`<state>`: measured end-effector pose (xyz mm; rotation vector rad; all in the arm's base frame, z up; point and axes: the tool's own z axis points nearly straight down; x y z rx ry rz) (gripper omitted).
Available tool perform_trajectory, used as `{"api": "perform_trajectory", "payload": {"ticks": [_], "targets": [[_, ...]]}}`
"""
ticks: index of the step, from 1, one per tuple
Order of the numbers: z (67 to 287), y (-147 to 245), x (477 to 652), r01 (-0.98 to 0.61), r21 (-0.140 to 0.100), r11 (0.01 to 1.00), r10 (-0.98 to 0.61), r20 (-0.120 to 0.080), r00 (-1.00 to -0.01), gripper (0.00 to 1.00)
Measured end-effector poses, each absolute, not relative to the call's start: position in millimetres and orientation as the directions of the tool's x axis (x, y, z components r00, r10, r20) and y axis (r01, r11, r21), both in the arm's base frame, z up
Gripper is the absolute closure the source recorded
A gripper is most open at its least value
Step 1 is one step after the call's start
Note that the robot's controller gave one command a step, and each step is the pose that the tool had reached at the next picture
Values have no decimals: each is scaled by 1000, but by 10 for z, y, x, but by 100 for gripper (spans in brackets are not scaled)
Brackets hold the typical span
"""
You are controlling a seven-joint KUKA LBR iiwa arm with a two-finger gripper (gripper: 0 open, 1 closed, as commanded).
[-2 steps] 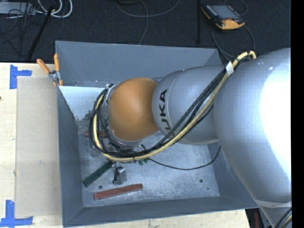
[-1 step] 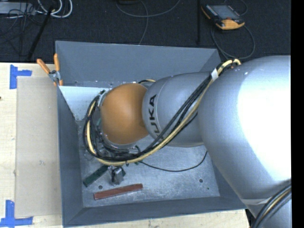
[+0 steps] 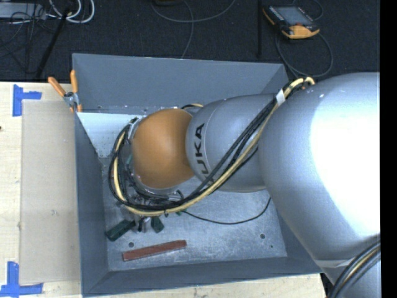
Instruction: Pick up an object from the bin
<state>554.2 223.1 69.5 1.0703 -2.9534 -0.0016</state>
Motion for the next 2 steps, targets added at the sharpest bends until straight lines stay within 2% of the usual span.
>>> {"api": "perform_trajectory", "payload": {"ticks": [1,2], "targets": [[1630,2039,5401,-797,-3,604,-797,-5,-604,100],[2381,1971,5592,-790,-6,614,-790,-9,-613,100]]}}
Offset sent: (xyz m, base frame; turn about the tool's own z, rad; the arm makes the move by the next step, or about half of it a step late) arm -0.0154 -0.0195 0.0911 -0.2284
